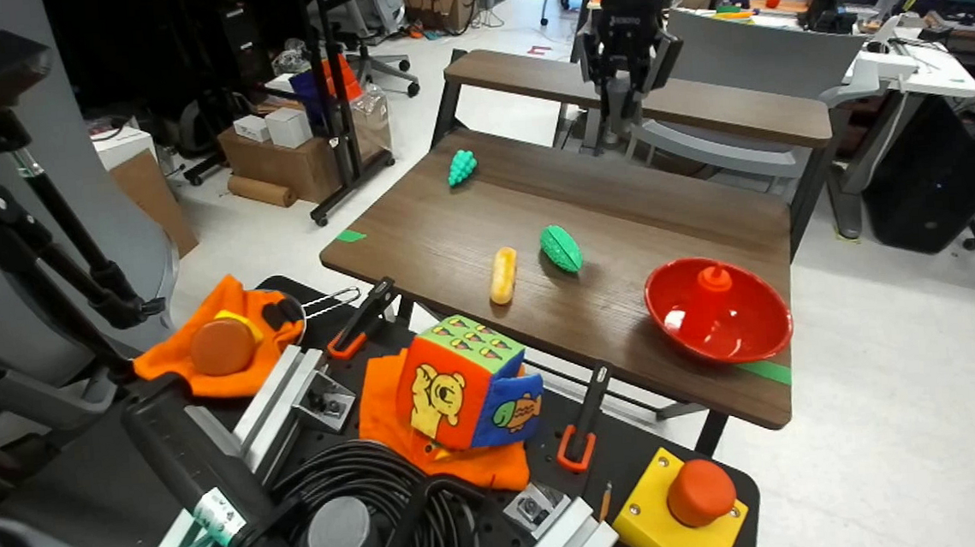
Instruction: Move the grey cylinder to the back right side of the table.
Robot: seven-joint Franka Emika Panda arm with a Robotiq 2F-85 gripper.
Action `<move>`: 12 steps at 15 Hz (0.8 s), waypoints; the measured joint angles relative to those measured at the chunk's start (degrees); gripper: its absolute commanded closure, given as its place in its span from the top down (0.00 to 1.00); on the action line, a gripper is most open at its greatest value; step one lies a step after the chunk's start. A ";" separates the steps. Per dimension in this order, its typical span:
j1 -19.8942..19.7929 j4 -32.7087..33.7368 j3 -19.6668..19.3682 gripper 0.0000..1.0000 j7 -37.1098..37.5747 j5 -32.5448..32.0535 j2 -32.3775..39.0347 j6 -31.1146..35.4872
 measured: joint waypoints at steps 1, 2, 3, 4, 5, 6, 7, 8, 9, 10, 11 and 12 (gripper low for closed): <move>-0.37 2.67 -0.55 0.08 0.15 0.00 2.90 -1.94; -0.71 5.23 -0.99 0.08 0.26 0.00 5.76 -3.84; -1.05 7.78 -1.36 0.08 0.29 0.00 8.58 -5.71; -1.46 10.36 -1.60 0.08 0.29 0.01 11.34 -7.38; -1.93 12.89 -1.78 0.08 0.29 0.01 13.92 -8.62; -2.42 15.50 -1.90 0.08 0.29 0.01 16.41 -9.62; -2.86 18.00 -2.00 0.08 0.24 0.01 18.65 -10.32; -3.27 20.51 -2.05 0.08 0.05 0.01 20.73 -11.05; -3.57 23.02 -2.07 0.08 -0.18 0.00 22.66 -11.64; -3.75 25.48 -2.11 0.08 -0.58 -0.07 24.50 -12.08; -3.85 27.97 -2.12 0.08 -1.18 -0.19 26.28 -12.64; -3.87 30.51 -2.12 0.08 -2.04 -0.27 28.03 -13.59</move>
